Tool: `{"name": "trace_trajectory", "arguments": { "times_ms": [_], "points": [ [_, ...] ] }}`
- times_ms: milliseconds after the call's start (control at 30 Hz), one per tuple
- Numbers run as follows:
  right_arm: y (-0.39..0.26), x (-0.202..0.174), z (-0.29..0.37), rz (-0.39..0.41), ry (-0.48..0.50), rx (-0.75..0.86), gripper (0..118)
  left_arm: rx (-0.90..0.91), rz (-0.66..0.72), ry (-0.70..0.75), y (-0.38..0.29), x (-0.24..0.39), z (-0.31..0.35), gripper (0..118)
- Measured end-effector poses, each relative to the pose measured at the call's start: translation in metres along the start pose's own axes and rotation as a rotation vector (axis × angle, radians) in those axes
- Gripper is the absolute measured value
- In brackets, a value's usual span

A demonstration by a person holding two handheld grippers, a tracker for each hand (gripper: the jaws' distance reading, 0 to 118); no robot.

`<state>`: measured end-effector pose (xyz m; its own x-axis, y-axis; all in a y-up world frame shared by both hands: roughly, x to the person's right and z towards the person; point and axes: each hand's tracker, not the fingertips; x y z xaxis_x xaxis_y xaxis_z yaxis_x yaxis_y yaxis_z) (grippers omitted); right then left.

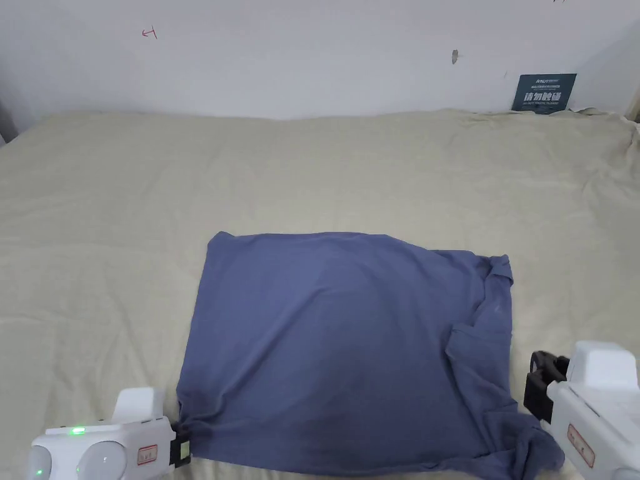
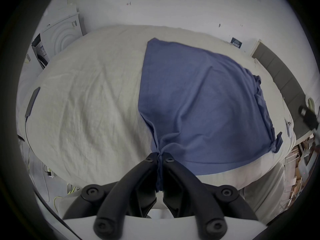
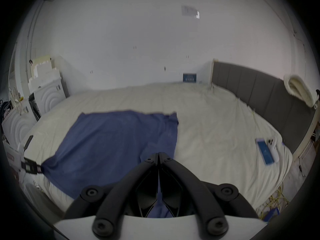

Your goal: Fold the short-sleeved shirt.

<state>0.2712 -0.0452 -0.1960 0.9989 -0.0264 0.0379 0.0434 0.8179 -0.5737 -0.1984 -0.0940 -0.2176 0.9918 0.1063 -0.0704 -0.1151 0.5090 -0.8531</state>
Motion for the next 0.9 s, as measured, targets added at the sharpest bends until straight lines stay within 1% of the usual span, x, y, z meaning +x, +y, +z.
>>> {"name": "trace_trajectory", "arguments": {
  "times_ms": [33, 100, 133, 167, 233, 267, 300, 400, 567, 633, 667, 700, 733, 767, 833, 867, 900],
  "points": [
    [-0.009, 0.004, -0.005, -0.014, 0.006, -0.035, 1, 0.005, 0.002, -0.003, 0.002, 0.001, 0.002, 2],
    [-0.021, 0.008, -0.012, -0.027, 0.009, -0.116, 6, 0.024, 0.006, -0.008, 0.004, 0.001, 0.004, 2],
    [-0.029, 0.012, -0.015, -0.041, 0.002, -0.135, 12, 0.029, 0.009, -0.01, 0.004, 0.002, 0.005, 2],
    [-0.036, 0.014, -0.018, -0.049, 0.008, -0.168, 30, 0.026, 0.011, -0.012, 0.005, 0.002, 0.005, 2],
    [-0.049, 0.017, -0.026, -0.054, 0.018, -0.247, 71, 0.032, 0.019, -0.016, 0.005, 0.002, 0.005, 2],
    [-0.056, 0.019, -0.028, -0.069, 0.006, -0.264, 91, 0.03, 0.023, -0.018, 0.005, 0.002, 0.005, 2],
    [-0.062, 0.02, -0.03, -0.076, 0.003, -0.256, 96, 0.026, 0.026, -0.019, 0.004, 0.002, 0.004, 2],
    [-0.075, 0.023, -0.035, -0.089, 0.001, -0.309, 97, 0.022, 0.034, -0.021, 0.002, 0.0, 0.003, 2],
    [-0.081, 0.019, -0.038, -0.081, -0.021, -0.316, 96, 0.015, 0.037, -0.018, -0.001, -0.002, 0.002, 2],
    [-0.08, 0.017, -0.04, -0.073, -0.014, -0.316, 95, 0.011, 0.039, -0.018, -0.002, -0.004, 0.001, 2],
    [-0.08, 0.016, -0.041, -0.071, -0.01, -0.315, 94, 0.01, 0.04, -0.018, -0.002, -0.004, 0.0, 2],
    [-0.08, 0.016, -0.043, -0.073, -0.003, -0.314, 89, 0.008, 0.041, -0.018, -0.003, -0.004, 0.0, 2],
    [-0.081, 0.016, -0.045, -0.074, 0.001, -0.316, 79, 0.006, 0.041, -0.017, -0.003, -0.003, 0.0, 2],
    [-0.082, 0.015, -0.048, -0.071, -0.003, -0.324, 57, 0.006, 0.041, -0.017, -0.004, -0.003, 0.0, 2],
    [-0.085, 0.015, -0.05, -0.056, -0.013, -0.339, 20, 0.004, 0.044, -0.017, -0.004, -0.004, -0.001, 2],
    [-0.086, 0.016, -0.047, -0.059, -0.017, -0.332, 6, 0.005, 0.047, -0.018, -0.005, -0.004, -0.001, 2],
    [-0.087, 0.017, -0.044, -0.067, -0.013, -0.322, 6, 0.004, 0.049, -0.019, -0.005, -0.005, -0.001, 2]
  ]
}}
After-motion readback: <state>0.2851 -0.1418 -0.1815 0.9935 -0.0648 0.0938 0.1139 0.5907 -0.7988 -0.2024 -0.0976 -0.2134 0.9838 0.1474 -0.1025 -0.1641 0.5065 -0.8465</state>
